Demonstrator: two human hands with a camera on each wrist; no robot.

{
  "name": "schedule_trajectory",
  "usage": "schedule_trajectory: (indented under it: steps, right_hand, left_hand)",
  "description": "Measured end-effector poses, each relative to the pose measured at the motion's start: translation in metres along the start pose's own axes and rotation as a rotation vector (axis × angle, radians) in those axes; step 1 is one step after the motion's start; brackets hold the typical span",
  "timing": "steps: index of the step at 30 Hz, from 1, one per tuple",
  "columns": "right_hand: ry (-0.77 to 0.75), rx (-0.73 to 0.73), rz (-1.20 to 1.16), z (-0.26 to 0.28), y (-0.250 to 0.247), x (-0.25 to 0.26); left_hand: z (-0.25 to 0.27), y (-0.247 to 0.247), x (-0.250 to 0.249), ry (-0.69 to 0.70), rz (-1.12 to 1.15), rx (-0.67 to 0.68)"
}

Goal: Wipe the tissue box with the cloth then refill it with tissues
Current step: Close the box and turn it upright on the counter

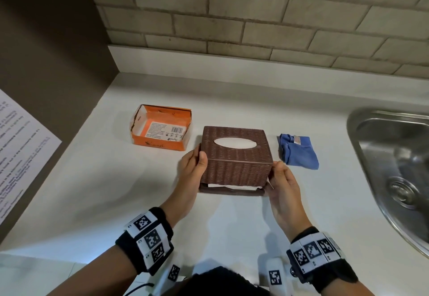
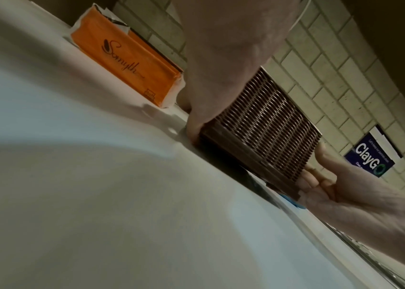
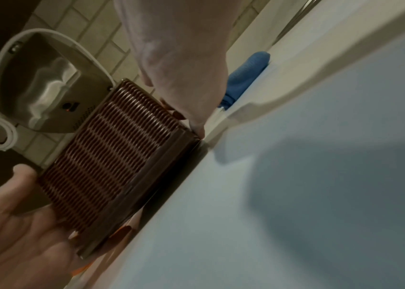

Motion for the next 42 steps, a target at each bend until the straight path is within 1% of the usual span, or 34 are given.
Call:
schedule_trajectory:
  steps: [5,8,10,15,19,22,27,29,33,38,42]
  right_hand:
    - [0.010,0.019,0.021,0.000,0.000,0.003]
    - [0.016,0.010,0.038,0.001,0.002,0.003]
    - [0.021,0.021,0.070,0.001,0.004,0.005]
    - [0.082,0.088,0.065,-0.001,0.004,0.003]
    - [0.131,0.069,0.084,-0.004,-0.004,0.003]
    - [0.176,0.081,0.079,-0.006,-0.007,0.005]
    - [0.191,0.237,0.170,-0.007,-0.007,0.009]
    - [0.181,0.271,0.195,-0.007,-0.007,0.010]
    - [0.184,0.278,0.233,-0.010,-0.011,0.010]
    - [0.209,0.283,0.266,-0.010,-0.009,0.009]
    - [0.204,0.279,0.258,-0.009,-0.010,0.009]
  left_hand:
    - [-0.005,-0.002,0.005,-0.014,0.001,-0.010]
    - [-0.009,-0.006,0.010,-0.072,0.018,-0.105]
    - [-0.011,-0.008,0.014,-0.112,0.036,-0.140]
    - [-0.009,-0.011,0.016,-0.182,0.181,-0.111]
    - [-0.006,-0.011,0.011,-0.208,0.212,-0.102]
    - [-0.005,-0.010,0.009,-0.202,0.190,-0.106]
    - [-0.005,-0.015,0.007,-0.173,0.075,-0.114]
    - [-0.005,-0.018,0.006,-0.182,0.027,-0.109]
    - [-0.007,-0.020,0.005,-0.206,0.024,-0.094]
    - [-0.009,-0.024,0.008,-0.229,-0.099,-0.099]
    - [-0.008,-0.021,0.008,-0.221,-0.054,-0.068]
Point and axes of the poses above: each hand's wrist, its own z-axis away from the middle knuckle, its own y-axis out of the palm, x = y × z, the point moved 2 cm from there along -z, towards the middle knuckle, and after that the axes turned 1 degree about y, right-handed, at the moved point
